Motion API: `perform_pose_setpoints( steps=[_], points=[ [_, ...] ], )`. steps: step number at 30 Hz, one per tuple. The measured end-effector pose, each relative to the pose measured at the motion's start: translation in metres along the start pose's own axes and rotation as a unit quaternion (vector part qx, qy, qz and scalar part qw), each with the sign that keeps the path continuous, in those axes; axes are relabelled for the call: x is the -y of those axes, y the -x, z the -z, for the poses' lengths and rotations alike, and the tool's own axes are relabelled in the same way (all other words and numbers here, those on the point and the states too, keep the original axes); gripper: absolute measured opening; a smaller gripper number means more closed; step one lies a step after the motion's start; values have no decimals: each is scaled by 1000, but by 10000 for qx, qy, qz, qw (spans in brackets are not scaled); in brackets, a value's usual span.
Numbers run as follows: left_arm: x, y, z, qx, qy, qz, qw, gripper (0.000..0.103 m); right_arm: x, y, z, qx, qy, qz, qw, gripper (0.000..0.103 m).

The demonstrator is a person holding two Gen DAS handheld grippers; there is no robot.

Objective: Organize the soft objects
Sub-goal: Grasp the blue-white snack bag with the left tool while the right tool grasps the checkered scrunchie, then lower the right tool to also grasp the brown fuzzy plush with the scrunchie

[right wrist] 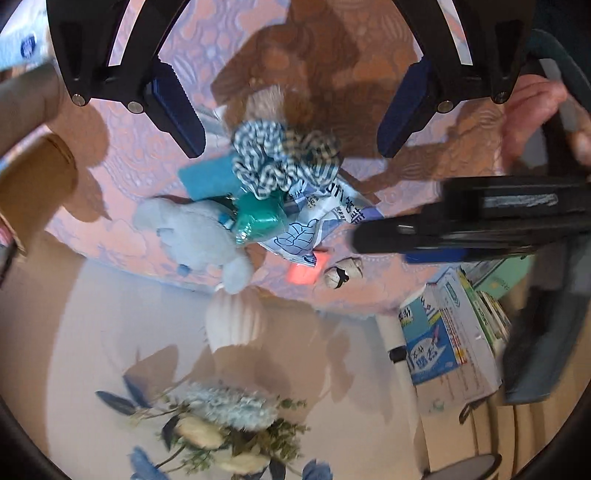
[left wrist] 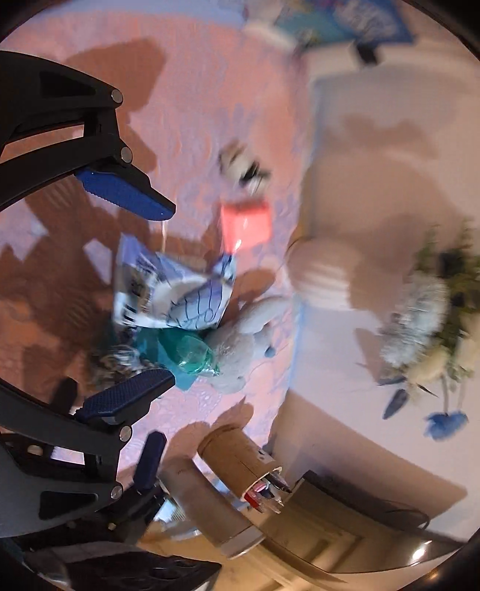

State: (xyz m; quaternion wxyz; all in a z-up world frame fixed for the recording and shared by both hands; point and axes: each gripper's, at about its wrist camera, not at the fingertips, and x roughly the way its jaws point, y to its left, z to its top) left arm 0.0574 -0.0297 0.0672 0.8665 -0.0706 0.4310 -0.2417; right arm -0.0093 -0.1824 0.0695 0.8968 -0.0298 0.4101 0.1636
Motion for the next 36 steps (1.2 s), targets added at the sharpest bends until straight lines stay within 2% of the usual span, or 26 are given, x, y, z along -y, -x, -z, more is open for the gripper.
perform_pose_setpoints(
  steps=[3,5,6,7,8,9,10,11,12,14,20,22,24,26,30,31,34,35,36],
  points=[
    [-8,-30,-2,-354,114,313,9988,81,5,-14,-2,-145,8,-142,9998,93],
    [-11,-44,-1,-494,184,341,9980,80,7,-21,-1,-187,28,-223,9996,93],
    [-13,-48,0,-531,213,322,9978,79,7,-24,-1,-190,32,-235,9995,89],
    [-15,-52,1,-553,259,332,9976,71,8,-26,0,-171,30,-244,9996,83],
    [-17,-56,2,-594,310,371,9971,61,9,-29,0,-193,18,-277,9994,65],
    [-17,-59,3,-630,343,399,9966,59,10,-31,1,-246,5,-304,9992,54],
    [-18,-59,4,-588,384,424,9966,58,11,-33,1,-238,12,-196,9995,50],
    [-19,-57,4,-531,391,426,9969,55,12,-32,2,-177,30,-121,9998,37],
    [-19,-56,4,-488,366,395,9974,55,12,-30,2,-130,43,-109,9998,29],
    [-17,-51,5,-398,306,359,9981,54,19,-23,3,76,-133,-214,9997,23],
    [-15,-12,9,21,324,433,9985,54,45,18,0,780,-936,-610,9907,21],
    [-15,3,13,129,350,492,9981,54,53,35,3,922,-1155,-743,9862,21],
    [-16,17,21,216,417,586,9972,54,55,47,8,950,-1242,-688,9853,21],
    [-19,29,32,291,451,634,9965,54,54,58,17,900,-1236,-500,9870,21],
    [-19,38,54,328,465,498,9971,54,56,65,38,782,-1400,-526,9857,21],
    [-19,37,59,318,463,461,9974,54,57,62,43,630,-1463,-584,9855,22],
    [-23,30,75,203,533,427,9975,54,55,46,55,122,-1511,-1101,9823,23],
    [-25,27,79,162,550,394,9976,54,52,39,59,-76,-1472,-1097,9830,24],
    [-26,24,81,144,552,349,9978,54,50,37,62,-165,-1461,-1002,9840,32]
  ],
)
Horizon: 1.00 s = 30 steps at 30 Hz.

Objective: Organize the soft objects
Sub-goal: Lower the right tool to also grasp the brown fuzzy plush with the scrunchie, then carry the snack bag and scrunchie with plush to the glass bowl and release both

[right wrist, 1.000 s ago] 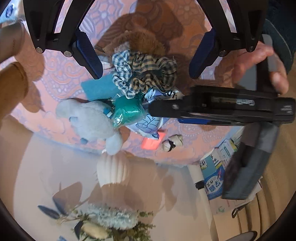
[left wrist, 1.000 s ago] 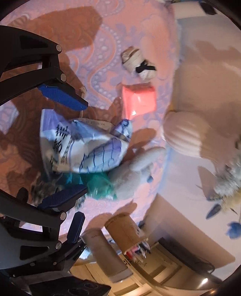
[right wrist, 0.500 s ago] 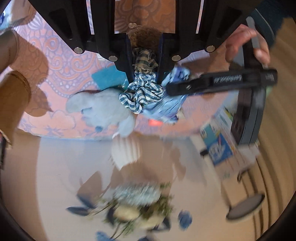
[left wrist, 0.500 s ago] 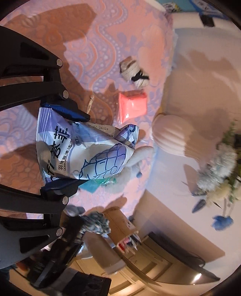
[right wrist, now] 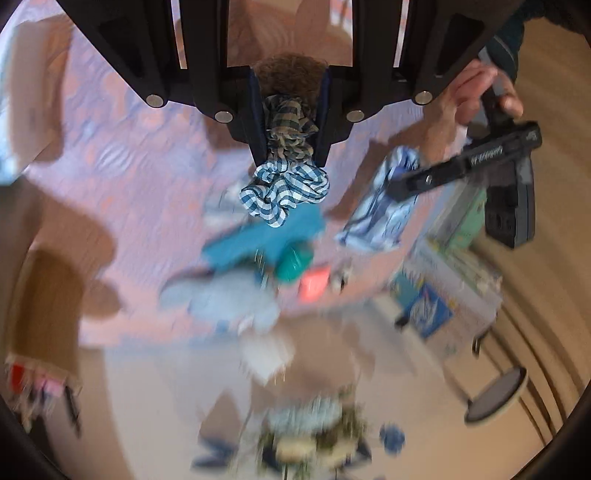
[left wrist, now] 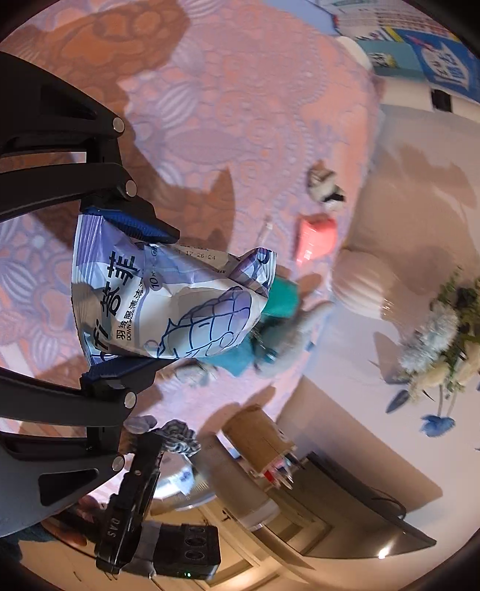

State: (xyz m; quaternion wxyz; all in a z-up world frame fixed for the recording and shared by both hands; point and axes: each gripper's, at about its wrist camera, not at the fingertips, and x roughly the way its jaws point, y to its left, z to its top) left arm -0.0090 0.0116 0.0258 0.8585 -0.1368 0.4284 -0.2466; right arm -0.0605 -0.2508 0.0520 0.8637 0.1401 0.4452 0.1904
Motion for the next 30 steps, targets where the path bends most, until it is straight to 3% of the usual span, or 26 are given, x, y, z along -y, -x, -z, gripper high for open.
perform_pose_setpoints(
  steps=[1,2,3,4,8,10,15,19,20,21,26,30],
  points=[
    [-2,-2,3,-7,3,-26,10000,54,0,-3,3,-54,-39,169,9998,41],
    [-5,-6,5,-17,22,-26,10000,54,2,-2,5,-23,-75,254,9996,63],
    [-7,-8,8,-37,52,-14,10000,54,3,2,8,83,-101,333,9994,71],
    [-10,-9,9,-77,113,34,9999,54,5,9,12,282,-149,381,9988,72],
    [-17,-7,10,-23,227,314,9992,54,15,28,18,594,-369,295,9971,72],
    [-16,-6,11,-14,204,336,9992,54,14,27,18,467,-285,282,9981,72],
    [-5,-6,13,43,-63,191,9998,54,-14,3,33,140,354,767,9963,72],
    [-1,-9,14,-20,-180,143,9997,54,-7,-20,41,-35,-20,739,9973,73],
    [-2,-10,13,-33,-187,127,9997,54,-8,-19,42,62,-25,817,9966,66],
    [-1,-11,13,-37,-193,99,9998,54,-12,-16,42,138,43,876,9961,50],
    [7,-7,14,39,-417,-93,9991,54,-27,-8,46,411,231,930,9945,43],
    [21,7,15,130,-456,302,9984,54,-31,15,44,724,195,898,9931,43]
  ],
)
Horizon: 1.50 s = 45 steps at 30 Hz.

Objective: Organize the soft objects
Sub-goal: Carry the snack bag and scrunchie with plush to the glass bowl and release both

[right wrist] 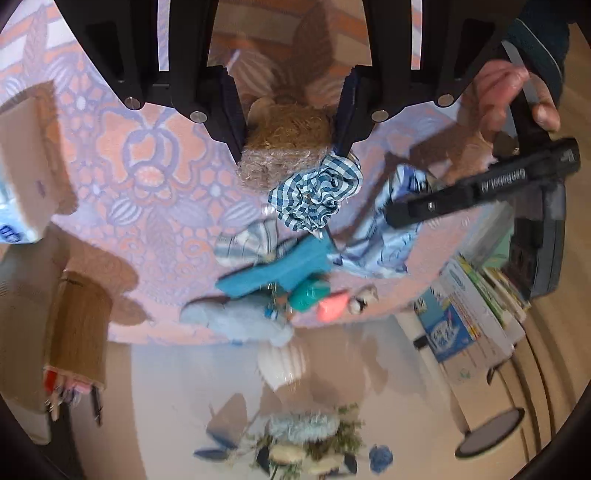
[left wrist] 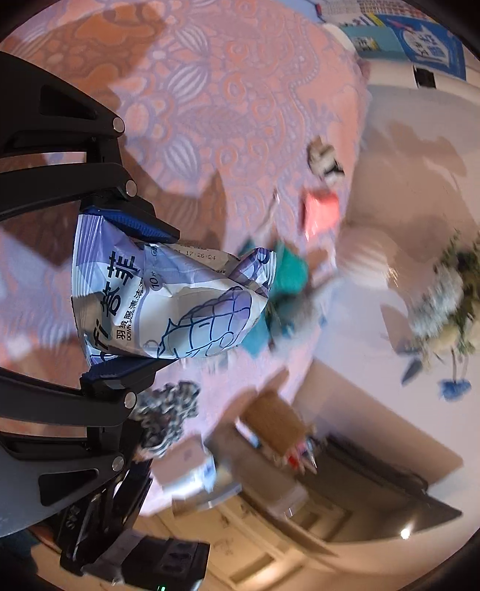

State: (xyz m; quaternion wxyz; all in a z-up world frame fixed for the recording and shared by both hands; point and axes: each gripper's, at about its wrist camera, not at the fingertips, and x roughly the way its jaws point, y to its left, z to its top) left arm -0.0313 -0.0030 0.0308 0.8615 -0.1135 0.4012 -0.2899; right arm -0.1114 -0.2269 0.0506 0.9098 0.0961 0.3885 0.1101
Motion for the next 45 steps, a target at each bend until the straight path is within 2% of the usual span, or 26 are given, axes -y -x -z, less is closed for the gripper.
perform_pose_setpoints(
  steps=[4,8,12,17,19,21,23,27,30,32,38,41,44,45],
  points=[
    [32,17,-8,214,-216,111,9995,54,13,42,-16,545,-190,65,9983,43],
    [81,31,-23,500,-588,241,9967,54,33,85,-28,995,-363,220,9941,43],
    [131,38,-37,748,-892,427,9923,54,54,123,-31,1370,-526,295,9887,43],
    [203,37,-55,957,-1306,790,9836,54,92,174,-36,1809,-895,675,9771,43],
    [235,33,-61,917,-1576,1002,9781,54,113,197,-35,2002,-1096,849,9699,43],
    [273,22,-68,682,-1860,1370,9706,54,132,213,-34,2106,-1255,1097,9633,44],
    [308,10,-71,573,-2091,1538,9640,54,159,229,-30,2197,-1509,1373,9540,44],
    [373,-25,-71,464,-2562,1502,9538,54,219,253,-26,2204,-2167,1629,9370,44],
    [406,-59,-72,314,-2639,1505,9522,54,264,264,-24,2140,-2584,1839,9239,44],
    [423,-87,-72,236,-2685,1365,9533,54,291,265,-26,2048,-2834,1926,9169,44],
    [449,-163,-69,-290,-2539,1189,9594,54,351,257,-24,1790,-3337,2104,9013,44],
    [457,-188,-66,-435,-2541,1047,9605,54,373,250,-21,1640,-3552,2186,8939,45],
    [463,-203,-65,-481,-2605,898,9601,56,392,244,-24,1448,-3699,2208,8908,50],
    [465,-209,-65,-527,-2617,871,9598,56,398,242,-26,1377,-3741,2192,8905,56]
  ],
)
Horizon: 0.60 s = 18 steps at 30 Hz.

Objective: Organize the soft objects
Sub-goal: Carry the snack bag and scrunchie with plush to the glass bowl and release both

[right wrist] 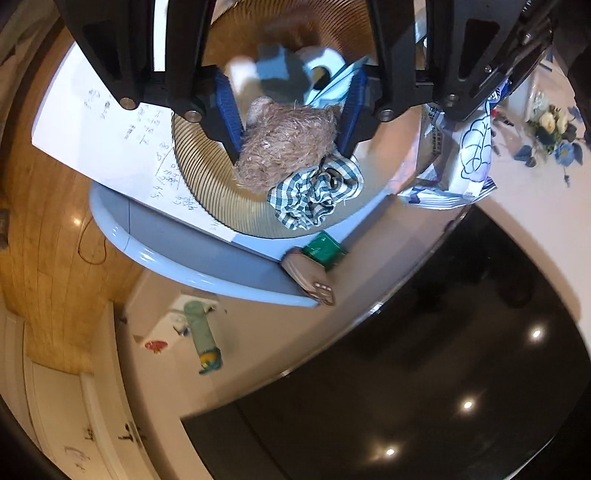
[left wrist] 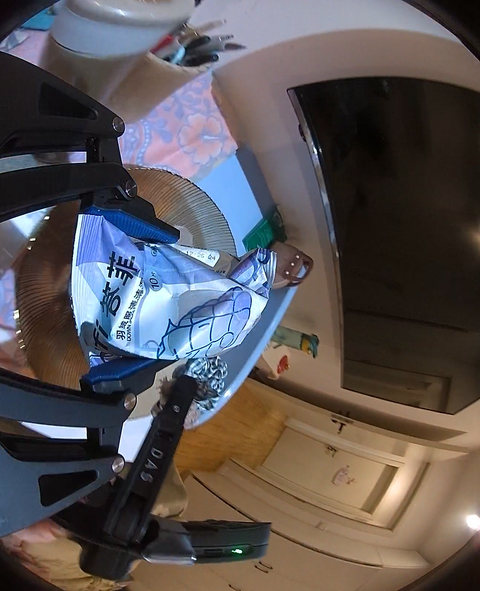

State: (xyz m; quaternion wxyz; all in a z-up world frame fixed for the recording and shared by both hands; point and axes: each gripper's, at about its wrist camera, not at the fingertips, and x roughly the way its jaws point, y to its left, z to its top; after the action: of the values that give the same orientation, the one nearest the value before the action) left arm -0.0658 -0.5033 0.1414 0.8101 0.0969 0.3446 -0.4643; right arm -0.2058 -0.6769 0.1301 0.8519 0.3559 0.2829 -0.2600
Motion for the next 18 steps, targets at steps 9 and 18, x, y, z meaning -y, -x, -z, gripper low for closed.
perform_pose_setpoints(
  steps=[9,18],
  points=[
    [7,-17,16,-387,-67,189,9991,79,13,-2,1,-252,-26,-256,9994,68],
    [11,83,46,231,-110,214,9994,79,-18,54,34,67,319,-465,9984,68]
  ],
)
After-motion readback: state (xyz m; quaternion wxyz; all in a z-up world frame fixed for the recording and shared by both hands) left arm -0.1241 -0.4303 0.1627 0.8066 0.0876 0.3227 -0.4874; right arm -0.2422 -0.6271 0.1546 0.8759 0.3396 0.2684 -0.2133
